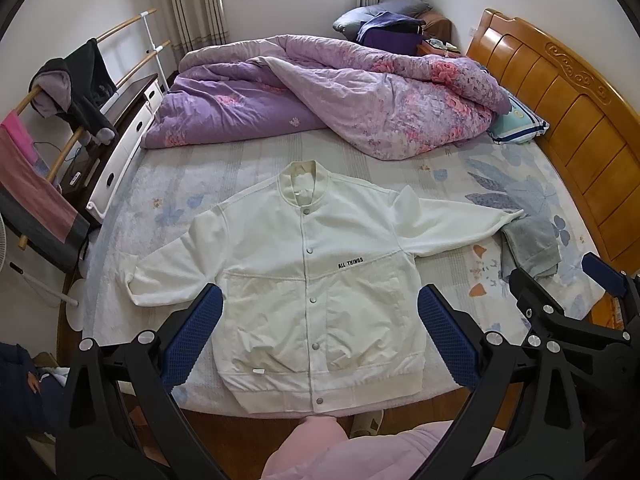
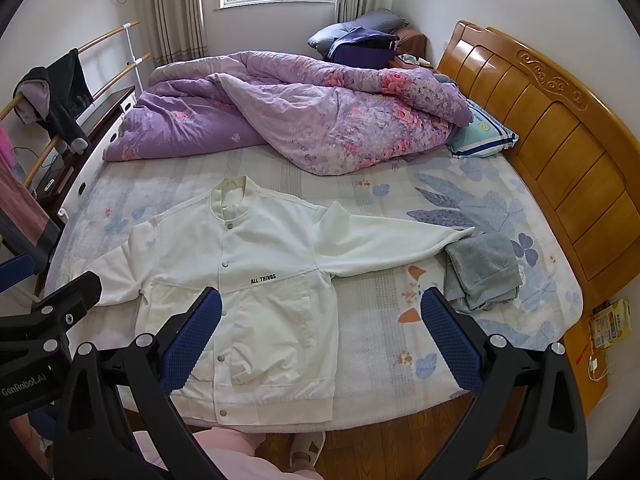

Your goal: Fold large clothes

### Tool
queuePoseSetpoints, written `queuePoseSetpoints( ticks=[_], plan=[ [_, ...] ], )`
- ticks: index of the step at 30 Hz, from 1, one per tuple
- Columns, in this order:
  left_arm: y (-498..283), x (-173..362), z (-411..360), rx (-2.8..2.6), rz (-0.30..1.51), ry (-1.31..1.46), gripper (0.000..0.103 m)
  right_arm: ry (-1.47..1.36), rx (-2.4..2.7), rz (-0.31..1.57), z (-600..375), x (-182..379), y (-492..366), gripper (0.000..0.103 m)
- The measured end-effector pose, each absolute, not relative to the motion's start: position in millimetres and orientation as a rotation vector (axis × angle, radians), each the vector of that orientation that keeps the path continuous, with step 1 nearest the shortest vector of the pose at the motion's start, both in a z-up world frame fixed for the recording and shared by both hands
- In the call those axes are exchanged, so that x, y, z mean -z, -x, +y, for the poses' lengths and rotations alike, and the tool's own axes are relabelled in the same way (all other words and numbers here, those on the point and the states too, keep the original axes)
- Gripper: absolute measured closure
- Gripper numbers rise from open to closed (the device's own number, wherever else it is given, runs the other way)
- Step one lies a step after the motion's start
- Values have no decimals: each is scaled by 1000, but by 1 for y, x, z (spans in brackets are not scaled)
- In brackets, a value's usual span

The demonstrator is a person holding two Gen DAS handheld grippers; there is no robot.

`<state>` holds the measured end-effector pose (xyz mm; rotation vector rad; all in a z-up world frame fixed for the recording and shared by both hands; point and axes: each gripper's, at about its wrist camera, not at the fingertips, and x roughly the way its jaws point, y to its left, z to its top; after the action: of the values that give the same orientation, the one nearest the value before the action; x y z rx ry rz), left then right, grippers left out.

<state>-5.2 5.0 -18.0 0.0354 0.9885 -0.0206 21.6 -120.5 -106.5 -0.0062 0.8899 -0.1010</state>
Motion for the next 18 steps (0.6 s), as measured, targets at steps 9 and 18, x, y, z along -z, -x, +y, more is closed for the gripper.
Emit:
queuePoseSetpoints(
  ticks=[9,18],
  plan=[
    [10,20,0,23,993,-34,5,2,103,894,-120,110,-18,7],
    [21,30,2,24,1006,-34,5,-5,101,906,-116,113,-13,7]
  ],
)
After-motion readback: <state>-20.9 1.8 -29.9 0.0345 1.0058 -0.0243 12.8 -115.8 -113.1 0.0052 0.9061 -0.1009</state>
